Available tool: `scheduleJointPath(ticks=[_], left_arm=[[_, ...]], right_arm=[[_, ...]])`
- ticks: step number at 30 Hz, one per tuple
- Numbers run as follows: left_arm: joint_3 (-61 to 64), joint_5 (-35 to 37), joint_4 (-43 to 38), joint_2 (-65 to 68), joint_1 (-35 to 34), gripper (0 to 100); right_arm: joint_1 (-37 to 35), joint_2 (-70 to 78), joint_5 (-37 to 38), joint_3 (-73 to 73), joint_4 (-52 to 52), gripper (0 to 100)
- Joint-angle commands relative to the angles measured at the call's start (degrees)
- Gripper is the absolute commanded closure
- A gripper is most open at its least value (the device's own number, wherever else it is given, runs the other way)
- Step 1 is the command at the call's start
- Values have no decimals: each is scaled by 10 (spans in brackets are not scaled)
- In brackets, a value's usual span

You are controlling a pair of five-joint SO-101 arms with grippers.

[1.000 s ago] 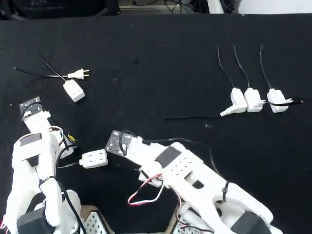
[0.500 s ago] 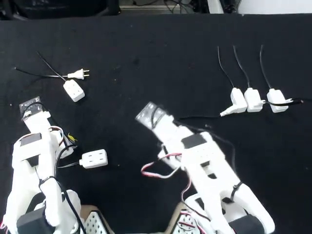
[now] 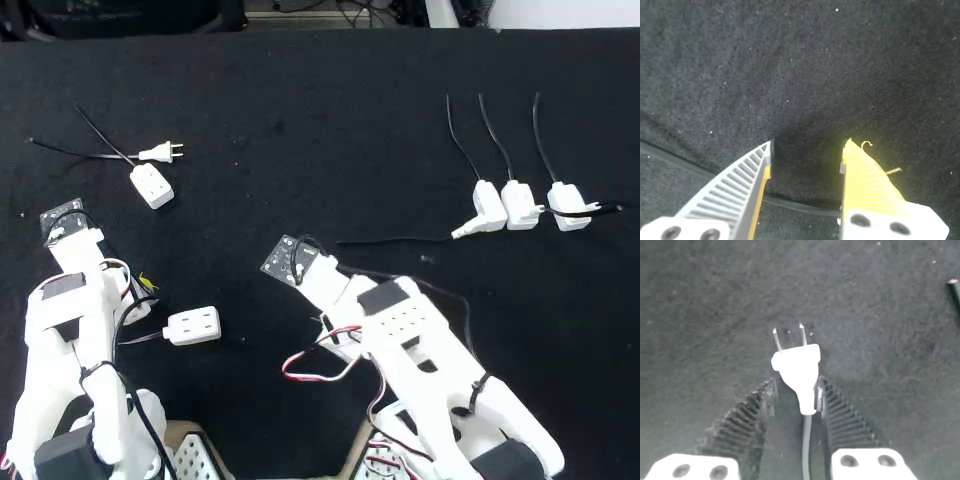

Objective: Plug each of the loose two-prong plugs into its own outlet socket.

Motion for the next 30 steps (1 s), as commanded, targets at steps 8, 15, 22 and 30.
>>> scheduleJointPath(ticks=[8, 15, 22, 30], left_arm=[[-3, 3, -5, -14, 0, 770], [-3, 3, -5, -13, 0, 770], [-3, 3, -5, -14, 0, 770], [-3, 4, -5, -14, 0, 770]], right_arm=[[-6, -51, 6, 22, -83, 883], [-6, -50, 6, 44, -93, 884], [-21, -50, 4, 49, -91, 883], [-70, -50, -27, 44, -69, 883]])
